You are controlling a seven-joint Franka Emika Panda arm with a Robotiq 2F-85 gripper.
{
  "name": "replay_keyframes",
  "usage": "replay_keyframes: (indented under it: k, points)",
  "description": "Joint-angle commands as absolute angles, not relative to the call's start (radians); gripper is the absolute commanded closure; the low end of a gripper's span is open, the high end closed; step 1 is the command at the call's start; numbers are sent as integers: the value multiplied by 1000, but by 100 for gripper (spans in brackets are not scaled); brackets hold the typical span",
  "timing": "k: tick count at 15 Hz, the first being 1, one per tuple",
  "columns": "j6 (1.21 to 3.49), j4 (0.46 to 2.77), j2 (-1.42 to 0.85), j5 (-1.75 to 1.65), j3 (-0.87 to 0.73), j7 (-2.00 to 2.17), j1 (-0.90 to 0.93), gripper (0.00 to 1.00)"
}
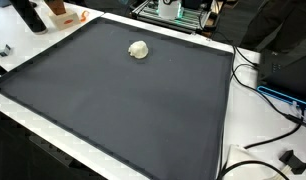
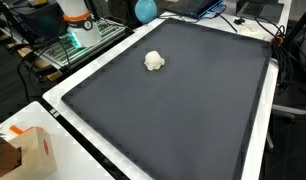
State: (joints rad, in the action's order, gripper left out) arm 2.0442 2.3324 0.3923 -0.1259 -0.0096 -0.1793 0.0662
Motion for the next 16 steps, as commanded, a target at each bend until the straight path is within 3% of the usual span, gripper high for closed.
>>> replay_keyframes:
  k: [1, 12, 13, 16]
  points:
    - [2042, 2330, 392, -123, -3, -181, 59, 50]
    - [2042, 2330, 391, -123, -3, -181, 59, 50]
    - [2042, 2330, 391, -123, -3, -181, 59, 75]
    - [2069, 2344, 397, -79, -30, -243, 73, 75]
